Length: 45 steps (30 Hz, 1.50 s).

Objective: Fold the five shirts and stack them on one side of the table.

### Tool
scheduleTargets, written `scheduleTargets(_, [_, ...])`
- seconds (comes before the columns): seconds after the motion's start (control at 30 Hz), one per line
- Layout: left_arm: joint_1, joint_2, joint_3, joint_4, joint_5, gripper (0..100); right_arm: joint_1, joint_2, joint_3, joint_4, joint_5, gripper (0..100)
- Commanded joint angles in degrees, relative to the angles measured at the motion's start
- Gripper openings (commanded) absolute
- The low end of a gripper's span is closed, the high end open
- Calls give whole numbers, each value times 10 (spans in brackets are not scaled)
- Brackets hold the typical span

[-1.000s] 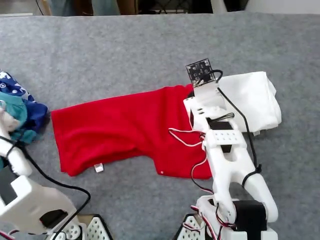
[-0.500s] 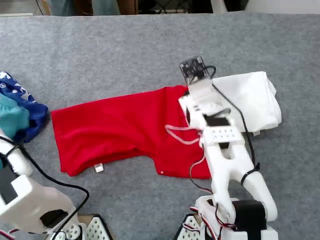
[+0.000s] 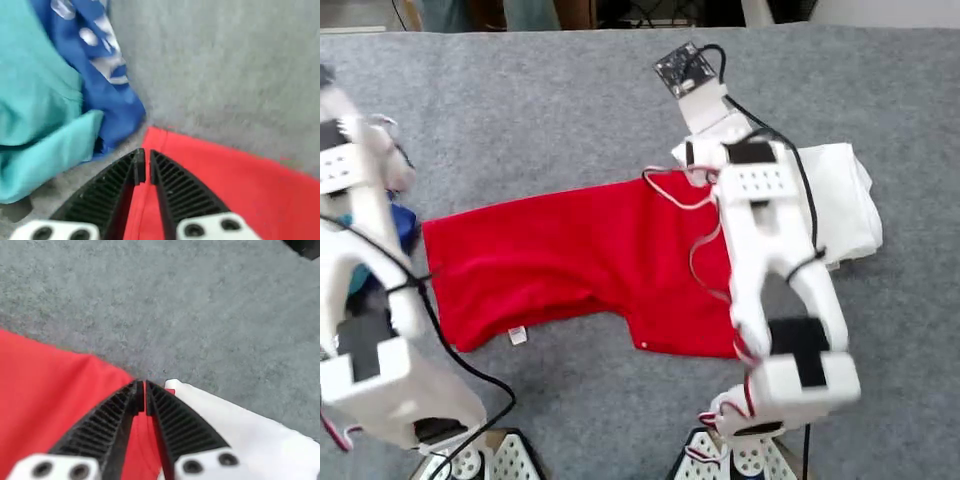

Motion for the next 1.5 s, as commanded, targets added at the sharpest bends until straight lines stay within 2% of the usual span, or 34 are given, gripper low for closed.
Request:
scheduleTargets(0.0, [1, 48, 119, -155, -21, 33, -1, 78, -77, 11, 4, 18])
scheduleTargets(0.07, [-19, 76, 155, -224, -21, 33, 12, 119, -105, 9, 4, 18])
scheduleTargets(0.1, [-29, 85, 162, -230, -21, 36, 20, 137, -122, 11, 4, 18])
scheduleTargets(0.23, [-44, 99, 147, -205, -20, 33, 56, 201, -175, 11, 6, 18])
scheduleTargets(0.37, [-44, 99, 143, -207, -21, 33, 76, 250, -222, 16, 40, 18])
scheduleTargets(0.53, [-42, 89, 138, -202, -21, 32, 56, 244, -284, 113, 72, 18])
scheduleTargets(0.77, [-27, -16, 160, -143, -75, 29, 47, 209, -376, 205, 69, 14])
scheduleTargets(0.97, [52, -187, 287, -112, -130, 30, 45, 140, -397, 304, 69, 14])
scheduleTargets(1.07, [96, -243, 353, -82, -181, 40, 36, 69, -372, 341, 73, 14])
scheduleTargets(1.17, [135, -231, 382, -24, -216, 50, 33, 2, -309, 345, 73, 14])
scheduleTargets(1.3, [128, -215, 408, -15, -239, 30, 27, -78, -186, 329, 73, 14])
scheduleTargets(1.47, [112, -215, 490, -38, -272, 30, 31, -180, 3, 227, 69, 14])
